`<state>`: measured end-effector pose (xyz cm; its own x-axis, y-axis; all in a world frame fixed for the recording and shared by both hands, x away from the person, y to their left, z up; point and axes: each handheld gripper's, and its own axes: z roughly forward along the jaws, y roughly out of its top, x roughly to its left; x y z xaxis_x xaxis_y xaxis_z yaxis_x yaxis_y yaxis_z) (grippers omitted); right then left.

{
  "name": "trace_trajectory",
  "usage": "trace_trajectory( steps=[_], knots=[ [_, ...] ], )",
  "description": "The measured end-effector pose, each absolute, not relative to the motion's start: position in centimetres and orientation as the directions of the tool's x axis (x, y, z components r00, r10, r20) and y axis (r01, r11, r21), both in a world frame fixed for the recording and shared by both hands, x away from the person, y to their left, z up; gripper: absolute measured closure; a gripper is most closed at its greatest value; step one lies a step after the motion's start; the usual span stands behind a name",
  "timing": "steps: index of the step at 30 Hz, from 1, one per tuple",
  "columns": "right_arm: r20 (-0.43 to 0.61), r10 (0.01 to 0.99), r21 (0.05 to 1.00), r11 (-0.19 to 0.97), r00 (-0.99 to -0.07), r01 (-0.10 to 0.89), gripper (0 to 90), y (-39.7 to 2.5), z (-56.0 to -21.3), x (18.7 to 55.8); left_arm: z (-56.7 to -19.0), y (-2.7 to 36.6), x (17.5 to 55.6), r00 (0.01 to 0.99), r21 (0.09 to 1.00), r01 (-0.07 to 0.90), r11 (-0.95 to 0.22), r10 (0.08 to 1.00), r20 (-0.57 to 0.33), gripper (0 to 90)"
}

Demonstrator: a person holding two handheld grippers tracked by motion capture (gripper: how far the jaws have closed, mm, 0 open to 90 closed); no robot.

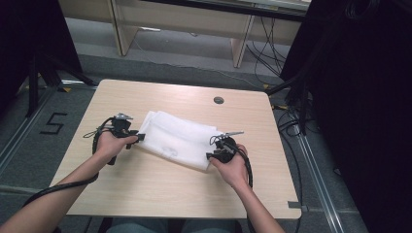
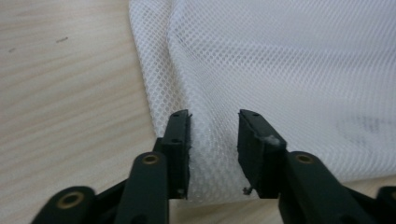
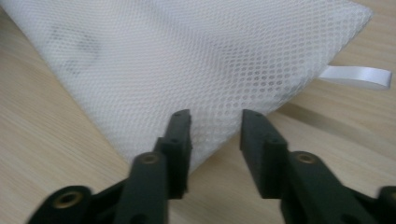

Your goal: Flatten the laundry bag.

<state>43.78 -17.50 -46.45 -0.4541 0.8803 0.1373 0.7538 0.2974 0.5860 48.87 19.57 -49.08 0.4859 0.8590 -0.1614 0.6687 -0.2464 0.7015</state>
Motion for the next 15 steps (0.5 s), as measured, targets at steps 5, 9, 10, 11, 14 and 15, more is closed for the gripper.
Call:
trace_trajectory(
  steps=[5,9,10,11,14,15],
  knots=[
    [0.120,0.875,0.570,0.326,-0.470,0.754,86.3,-17.9,-46.4,44.2,-49.4,19.2,48.2,0.498,0.685,0.683,-0.253,0.847,-0.184,76.5],
    [0.097,0.884,0.570,0.328,-0.458,0.754,87.9,-18.9,-46.2,44.6,-50.0,18.3,47.2,0.545,0.674,0.670,-0.310,0.822,-0.164,77.8],
    [0.097,0.884,0.570,0.328,-0.458,0.754,87.9,-18.9,-46.2,44.6,-50.0,18.3,47.2,0.545,0.674,0.670,-0.310,0.822,-0.164,77.7],
    [0.086,0.885,0.572,0.332,-0.458,0.750,88.0,-19.2,-46.3,44.7,-50.2,17.9,46.8,0.560,0.676,0.658,-0.332,0.816,-0.144,77.7],
    [0.084,0.900,0.538,0.321,-0.428,0.779,89.7,-20.0,-46.1,44.3,-50.2,17.1,46.1,0.598,0.673,0.634,-0.381,0.793,-0.115,77.8],
    [0.084,0.900,0.538,0.321,-0.428,0.779,89.7,-20.0,-46.1,44.3,-50.1,16.9,45.9,0.612,0.664,0.634,-0.396,0.782,-0.118,77.8]
  ],
)
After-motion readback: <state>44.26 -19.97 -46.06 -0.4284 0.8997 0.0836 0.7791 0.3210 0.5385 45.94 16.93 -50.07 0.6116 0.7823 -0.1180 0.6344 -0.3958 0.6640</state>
